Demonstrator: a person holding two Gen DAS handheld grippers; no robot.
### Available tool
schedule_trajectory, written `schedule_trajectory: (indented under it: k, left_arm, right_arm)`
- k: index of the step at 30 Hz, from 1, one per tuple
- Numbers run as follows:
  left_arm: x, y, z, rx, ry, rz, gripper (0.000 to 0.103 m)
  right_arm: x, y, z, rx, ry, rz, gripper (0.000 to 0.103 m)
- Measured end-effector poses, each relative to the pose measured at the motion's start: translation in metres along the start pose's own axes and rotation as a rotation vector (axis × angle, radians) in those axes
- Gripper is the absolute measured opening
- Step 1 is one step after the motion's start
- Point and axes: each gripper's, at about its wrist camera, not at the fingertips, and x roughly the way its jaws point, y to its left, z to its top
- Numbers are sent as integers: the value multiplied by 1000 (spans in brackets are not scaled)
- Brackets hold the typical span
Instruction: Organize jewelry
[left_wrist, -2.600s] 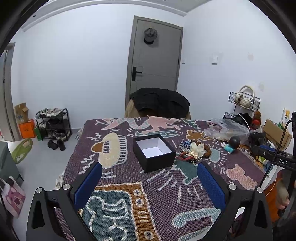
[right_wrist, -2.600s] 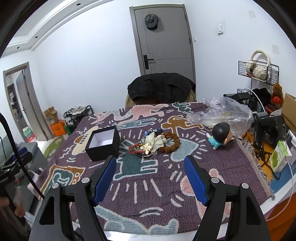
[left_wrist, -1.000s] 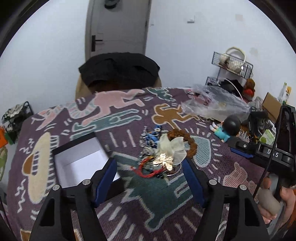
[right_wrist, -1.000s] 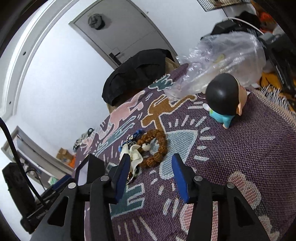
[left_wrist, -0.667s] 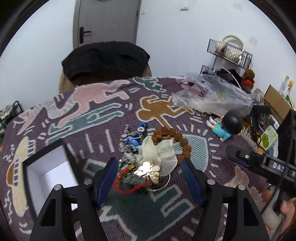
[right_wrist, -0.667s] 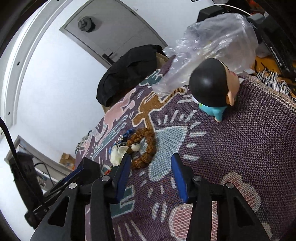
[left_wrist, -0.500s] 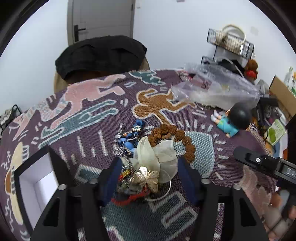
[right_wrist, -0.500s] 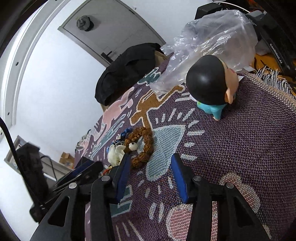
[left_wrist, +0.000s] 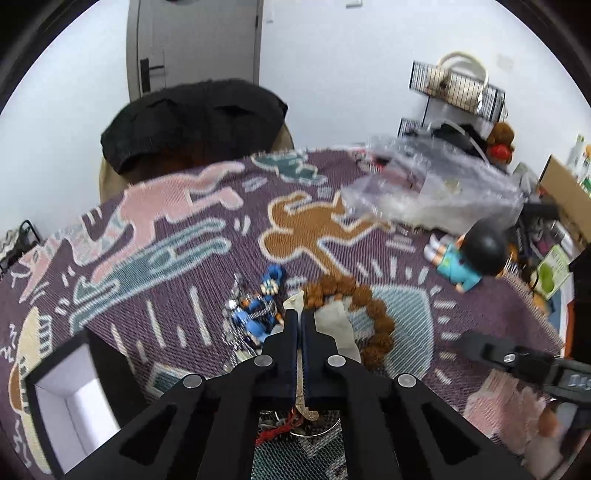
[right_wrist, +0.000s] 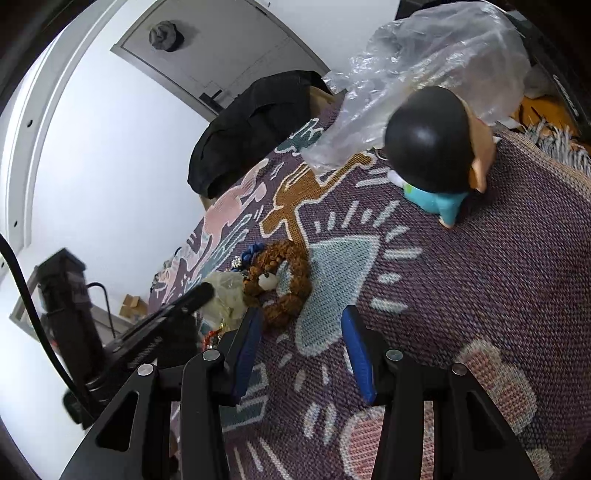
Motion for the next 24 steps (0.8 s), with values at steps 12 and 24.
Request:
schedule_trajectory:
  k: [12,24]
  left_arm:
    - [-81,27,32,-31,-180,11,1]
    - [-121,78,17,-110,-236,66,1]
  right_arm:
    - [41,35,17,-123,56,-128,47]
    - [90,54,20,-289,79,-373,35]
